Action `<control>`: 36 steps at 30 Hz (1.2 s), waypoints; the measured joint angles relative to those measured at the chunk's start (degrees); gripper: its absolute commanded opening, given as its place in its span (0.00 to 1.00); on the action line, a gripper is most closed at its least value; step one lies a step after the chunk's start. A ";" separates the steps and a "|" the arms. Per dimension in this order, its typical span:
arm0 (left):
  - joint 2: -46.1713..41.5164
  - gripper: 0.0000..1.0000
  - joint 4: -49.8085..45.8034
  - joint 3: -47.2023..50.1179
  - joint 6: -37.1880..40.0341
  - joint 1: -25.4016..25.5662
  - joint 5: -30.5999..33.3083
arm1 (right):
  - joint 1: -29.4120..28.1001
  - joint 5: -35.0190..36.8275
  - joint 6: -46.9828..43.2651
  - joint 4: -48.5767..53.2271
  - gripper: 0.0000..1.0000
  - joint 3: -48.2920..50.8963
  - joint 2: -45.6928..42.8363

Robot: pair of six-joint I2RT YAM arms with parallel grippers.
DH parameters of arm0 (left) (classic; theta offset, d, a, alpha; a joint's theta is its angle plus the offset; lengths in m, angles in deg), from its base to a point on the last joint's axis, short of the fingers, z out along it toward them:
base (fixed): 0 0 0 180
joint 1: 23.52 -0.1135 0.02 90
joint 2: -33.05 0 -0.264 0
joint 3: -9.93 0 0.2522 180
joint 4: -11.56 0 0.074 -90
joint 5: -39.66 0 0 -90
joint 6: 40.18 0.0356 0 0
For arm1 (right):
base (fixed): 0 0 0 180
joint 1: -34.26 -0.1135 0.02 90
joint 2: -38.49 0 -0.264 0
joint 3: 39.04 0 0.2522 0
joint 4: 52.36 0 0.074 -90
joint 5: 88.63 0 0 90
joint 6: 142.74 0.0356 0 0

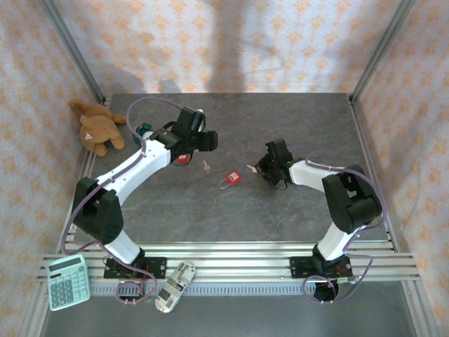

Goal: Unlock with the key

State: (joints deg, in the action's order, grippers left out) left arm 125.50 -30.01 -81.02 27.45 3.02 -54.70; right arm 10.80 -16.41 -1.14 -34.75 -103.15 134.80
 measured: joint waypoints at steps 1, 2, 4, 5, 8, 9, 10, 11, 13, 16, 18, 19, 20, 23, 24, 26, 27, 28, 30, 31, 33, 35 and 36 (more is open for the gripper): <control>-0.11 0.76 0.04 0.00 0.00 0.00 0.00 | 0.00 0.24 -0.74 0.72 0.08 -0.44 -0.42; -0.31 0.76 0.22 0.04 -0.02 0.00 -0.02 | 0.00 0.48 -1.38 1.29 0.06 -0.92 -0.79; -1.09 0.77 0.96 0.61 -0.02 0.00 -0.04 | 0.00 0.87 -2.69 2.25 0.06 -1.86 -1.49; -1.60 0.77 1.44 1.05 -0.02 0.00 -0.07 | 0.00 1.01 -3.37 2.75 0.06 -2.32 -1.79; -3.32 0.79 3.72 3.04 -0.04 0.00 -0.04 | 0.00 1.44 -5.90 4.66 0.06 -4.04 -2.58; -3.93 0.79 4.96 4.04 -0.09 0.00 0.00 | 0.00 1.53 -6.78 5.42 0.05 -4.72 -2.78; -4.61 0.79 6.49 5.31 -0.07 0.00 0.07 | 0.00 1.55 -7.67 6.19 0.05 -5.46 -2.97; -5.33 0.80 8.15 6.75 -0.07 0.00 0.17 | 0.00 1.70 -8.52 6.93 0.05 -6.21 -3.13; -7.48 0.80 13.09 11.30 -0.04 0.00 0.20 | 0.00 1.84 -10.43 8.52 0.05 -7.54 -3.76; -10.97 0.81 21.57 19.30 0.68 0.09 0.35 | 0.00 1.95 -13.18 11.23 0.05 -9.42 -5.14; -12.55 0.81 26.43 23.41 2.49 0.42 0.35 | 0.00 1.99 -14.93 12.96 0.05 -10.75 -6.14; -13.14 0.82 29.03 25.18 3.72 0.74 0.28 | 0.00 2.01 -15.76 13.81 0.05 -11.52 -6.73; -13.51 0.82 31.17 26.34 4.85 1.05 0.09 | 0.00 2.05 -16.44 14.47 0.05 -12.11 -7.28; -14.62 0.80 39.91 30.71 8.48 2.25 -1.92 | 0.00 1.88 -17.99 16.04 0.05 -13.57 -9.18; -14.95 0.79 43.58 32.54 9.70 2.60 -3.02 | 0.00 1.66 -18.40 16.41 0.05 -13.92 -9.84; -15.13 0.79 50.80 36.48 12.04 3.15 -5.22 | 0.00 0.98 -19.23 17.20 0.05 -14.62 -10.78; -15.08 0.79 53.88 38.40 13.09 3.39 -6.51 | 0.00 0.46 -19.69 17.73 0.05 -15.13 -11.13; -15.04 0.78 56.26 40.19 14.14 3.48 -8.02 | -0.13 -0.09 -20.26 18.29 0.05 -15.63 -11.39; -14.64 0.74 58.07 41.38 16.15 3.48 -11.41 | -0.39 -0.96 -21.57 19.26 0.05 -16.55 -11.65; -14.21 0.71 58.90 41.33 17.03 3.48 -13.09 | -0.72 -1.66 -22.34 19.85 0.05 -17.07 -11.76; -13.64 0.65 59.98 41.24 18.34 3.48 -15.93 | -1.42 -3.04 -23.93 21.03 0.05 -18.08 -11.91; -12.98 0.64 60.81 41.22 19.23 3.48 -18.36 | -2.25 -4.48 -25.57 22.32 0.05 -19.26 -11.93; -12.59 0.63 61.16 41.22 19.58 3.48 -19.50 | -2.67 -5.14 -26.34 22.80 0.05 -19.87 -11.96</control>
State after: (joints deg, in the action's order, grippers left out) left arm 112.91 31.15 -39.80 47.04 6.50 -74.20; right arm 8.13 -21.54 -27.48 -11.95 -123.02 122.85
